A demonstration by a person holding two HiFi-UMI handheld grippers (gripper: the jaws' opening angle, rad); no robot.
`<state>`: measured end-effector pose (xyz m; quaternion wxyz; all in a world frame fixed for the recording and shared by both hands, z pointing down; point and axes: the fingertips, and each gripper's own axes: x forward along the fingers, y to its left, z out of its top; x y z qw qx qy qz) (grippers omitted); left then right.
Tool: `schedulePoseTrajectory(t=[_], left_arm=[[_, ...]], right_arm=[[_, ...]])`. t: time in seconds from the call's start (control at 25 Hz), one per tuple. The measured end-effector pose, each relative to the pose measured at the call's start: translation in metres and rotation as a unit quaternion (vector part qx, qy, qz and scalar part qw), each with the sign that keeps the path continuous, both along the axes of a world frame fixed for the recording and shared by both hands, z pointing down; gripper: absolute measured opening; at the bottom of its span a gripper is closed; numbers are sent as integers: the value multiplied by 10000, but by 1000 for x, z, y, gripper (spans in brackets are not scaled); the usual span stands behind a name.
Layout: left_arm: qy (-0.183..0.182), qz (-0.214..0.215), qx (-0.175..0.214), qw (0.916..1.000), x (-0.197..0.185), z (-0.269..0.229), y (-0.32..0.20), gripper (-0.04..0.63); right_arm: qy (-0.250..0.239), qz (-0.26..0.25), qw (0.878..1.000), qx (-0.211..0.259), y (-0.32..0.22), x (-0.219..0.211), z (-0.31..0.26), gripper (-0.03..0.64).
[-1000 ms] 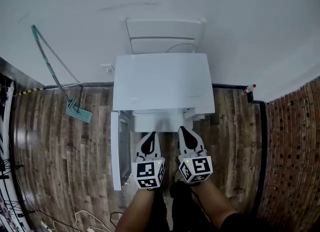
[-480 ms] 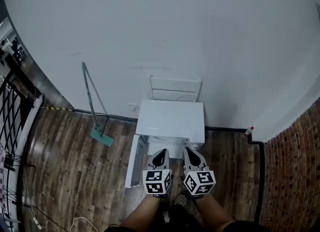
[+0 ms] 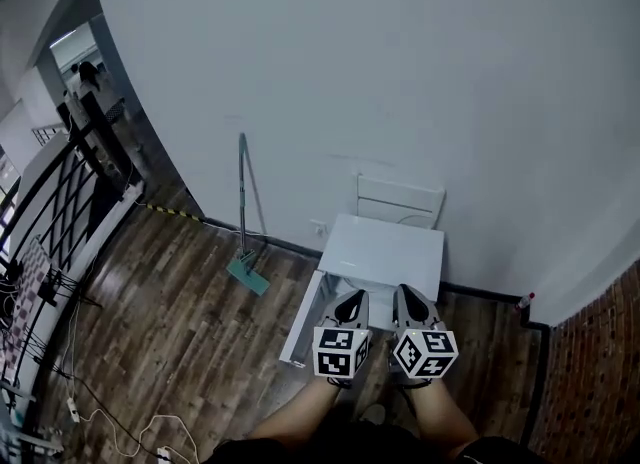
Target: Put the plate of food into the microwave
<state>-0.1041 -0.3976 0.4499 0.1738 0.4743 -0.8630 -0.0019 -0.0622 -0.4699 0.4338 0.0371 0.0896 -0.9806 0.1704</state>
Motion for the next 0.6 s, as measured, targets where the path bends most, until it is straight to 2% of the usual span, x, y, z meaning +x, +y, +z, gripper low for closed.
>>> schedulePoseTrajectory(t=[0.12,0.6], left_arm=[[68,-22,-37,10000,5,-1,7,-2],[-82,-193,47,9998,-5,-13,16,-2]], right_arm=[[-50,-61,10000,-32,5,0,-4,12],[-57,-159,9998,145,16,12,-9,12]])
